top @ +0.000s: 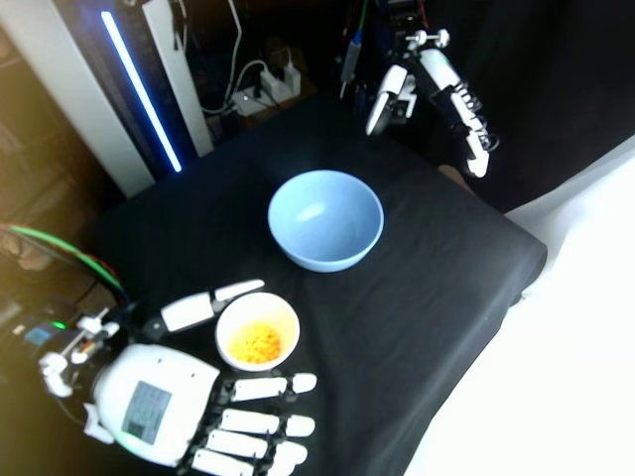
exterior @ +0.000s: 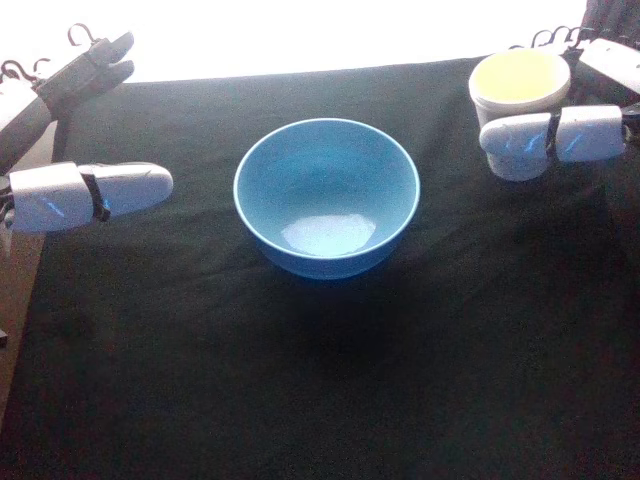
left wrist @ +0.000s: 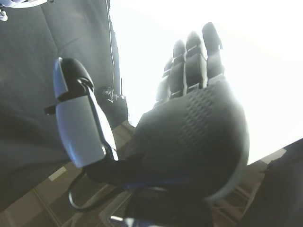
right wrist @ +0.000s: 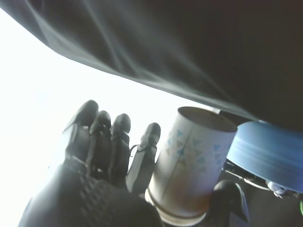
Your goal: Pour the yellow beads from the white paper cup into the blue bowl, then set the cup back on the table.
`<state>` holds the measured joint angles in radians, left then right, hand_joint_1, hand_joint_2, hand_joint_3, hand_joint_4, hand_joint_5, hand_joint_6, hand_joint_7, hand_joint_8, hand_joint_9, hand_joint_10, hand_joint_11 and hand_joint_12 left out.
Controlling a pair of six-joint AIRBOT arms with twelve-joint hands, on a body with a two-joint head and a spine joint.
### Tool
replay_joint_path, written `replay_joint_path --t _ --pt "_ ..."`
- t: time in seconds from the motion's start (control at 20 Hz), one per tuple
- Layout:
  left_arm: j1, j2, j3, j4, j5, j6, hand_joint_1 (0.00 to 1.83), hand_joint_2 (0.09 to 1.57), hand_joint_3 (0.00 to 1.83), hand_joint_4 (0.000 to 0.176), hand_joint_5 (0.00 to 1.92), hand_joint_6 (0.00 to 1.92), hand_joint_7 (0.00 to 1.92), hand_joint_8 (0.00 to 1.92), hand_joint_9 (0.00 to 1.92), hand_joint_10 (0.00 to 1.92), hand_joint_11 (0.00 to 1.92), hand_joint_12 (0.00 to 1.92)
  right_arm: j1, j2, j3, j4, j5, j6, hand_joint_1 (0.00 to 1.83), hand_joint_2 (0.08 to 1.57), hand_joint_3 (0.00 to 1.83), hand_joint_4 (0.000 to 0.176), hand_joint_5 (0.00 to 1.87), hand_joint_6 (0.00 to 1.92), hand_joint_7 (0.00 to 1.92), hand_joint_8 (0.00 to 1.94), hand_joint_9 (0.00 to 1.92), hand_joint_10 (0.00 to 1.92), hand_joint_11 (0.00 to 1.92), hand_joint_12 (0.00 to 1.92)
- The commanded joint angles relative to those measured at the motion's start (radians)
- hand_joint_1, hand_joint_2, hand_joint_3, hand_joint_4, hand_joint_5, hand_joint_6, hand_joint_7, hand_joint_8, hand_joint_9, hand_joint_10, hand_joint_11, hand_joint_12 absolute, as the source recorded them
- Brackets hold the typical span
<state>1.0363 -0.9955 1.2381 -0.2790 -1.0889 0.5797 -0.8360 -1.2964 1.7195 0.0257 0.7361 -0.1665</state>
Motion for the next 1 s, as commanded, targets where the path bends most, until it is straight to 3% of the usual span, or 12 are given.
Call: replay_joint_path --t 0.0,0.15,0.3,0.4,0.45,0.5,0.55,0.7,0.75,0.85,0.9,0.95 --pt "-0.011 -0.005 0.006 -0.009 -0.125 -0.010 0.65 0.92 0.00 0.000 0.03 0.00 0.24 0.00 0.20 0.00 0.00 0.42 0.015 0.008 -0.004 0.032 0.136 0.011 0.59 0.87 0.01 0.076 0.77 0.01 0.41 0.01 0.23 0.01 0.00 0.63" --pt "-0.011 -0.005 0.007 -0.009 -0.124 -0.010 0.64 0.92 0.00 0.000 0.03 0.00 0.25 0.01 0.17 0.00 0.00 0.41 0.016 0.010 -0.006 0.032 0.151 0.011 0.81 0.95 0.01 0.000 0.94 0.01 0.55 0.01 0.36 0.02 0.00 0.83" --pt "-0.011 -0.005 0.007 -0.009 -0.123 -0.010 0.66 0.93 0.00 0.000 0.03 0.00 0.27 0.01 0.17 0.00 0.00 0.28 0.018 0.020 -0.015 0.032 0.163 0.011 0.97 0.98 0.00 0.000 0.99 0.00 0.68 0.01 0.45 0.01 0.00 0.70" --pt "-0.011 -0.005 0.007 -0.009 -0.123 -0.010 0.66 0.91 0.00 0.000 0.03 0.00 0.28 0.01 0.16 0.00 0.00 0.19 0.020 0.029 -0.023 0.032 0.177 0.011 0.98 1.00 0.01 0.018 0.98 0.00 0.75 0.02 0.50 0.02 0.00 0.59" --pt "-0.011 -0.005 0.007 -0.009 -0.123 -0.010 0.65 0.92 0.00 0.000 0.02 0.00 0.24 0.00 0.15 0.00 0.00 0.21 0.021 0.031 -0.025 0.032 0.183 0.011 1.03 1.06 0.00 0.144 1.05 0.65 0.82 0.01 0.59 0.01 0.00 0.66" --pt "-0.011 -0.005 0.007 -0.009 -0.123 -0.010 0.65 0.92 0.00 0.000 0.02 0.00 0.24 0.00 0.15 0.00 0.00 0.18 0.022 0.034 -0.027 0.032 0.187 0.011 1.03 1.08 0.00 0.170 1.03 0.86 0.86 0.01 0.64 0.01 0.01 0.71" --pt "-0.011 -0.006 0.007 -0.009 -0.123 -0.010 0.65 0.92 0.00 0.000 0.02 0.00 0.24 0.00 0.15 0.00 0.00 0.17 0.024 0.036 -0.028 0.032 0.191 0.011 1.02 1.10 0.00 0.175 0.99 0.94 0.86 0.00 0.65 0.01 0.06 0.80" --pt "-0.011 -0.007 0.007 -0.009 -0.123 -0.010 0.68 0.92 0.00 0.000 0.03 0.00 0.23 0.00 0.16 0.00 0.00 0.24 0.026 0.040 -0.035 0.032 0.208 0.011 1.02 1.11 0.00 0.164 0.97 0.98 0.90 0.00 0.70 0.01 0.11 1.15" --pt "-0.011 -0.007 0.007 -0.009 -0.123 -0.010 0.67 0.92 0.00 0.000 0.04 0.00 0.22 0.00 0.16 0.00 0.00 0.27 0.027 0.041 -0.038 0.032 0.217 0.011 1.03 1.11 0.00 0.130 0.97 0.99 0.92 0.01 0.75 0.02 0.18 1.17" --pt "-0.011 -0.007 0.007 -0.009 -0.122 -0.010 0.66 0.93 0.00 0.000 0.03 0.00 0.18 0.00 0.15 0.00 0.00 0.27 0.029 0.043 -0.043 0.033 0.233 0.011 1.03 1.11 0.00 0.136 0.97 1.00 0.98 0.01 0.86 0.03 0.24 1.24" --pt "-0.011 -0.007 0.007 -0.009 -0.122 -0.010 0.65 0.93 0.00 0.000 0.03 0.00 0.19 0.00 0.15 0.00 0.00 0.26 0.031 0.045 -0.045 0.033 0.240 0.011 1.06 1.12 0.00 0.058 0.97 1.00 1.02 0.01 0.92 0.04 0.34 1.22" --pt "-0.011 -0.007 0.007 -0.009 -0.122 -0.010 0.63 0.93 0.00 0.000 0.03 0.00 0.20 0.00 0.15 0.00 0.00 0.29 0.033 0.046 -0.046 0.033 0.243 0.011 1.20 1.08 0.01 0.024 0.98 0.98 1.14 0.51 1.04 0.05 0.51 1.08"
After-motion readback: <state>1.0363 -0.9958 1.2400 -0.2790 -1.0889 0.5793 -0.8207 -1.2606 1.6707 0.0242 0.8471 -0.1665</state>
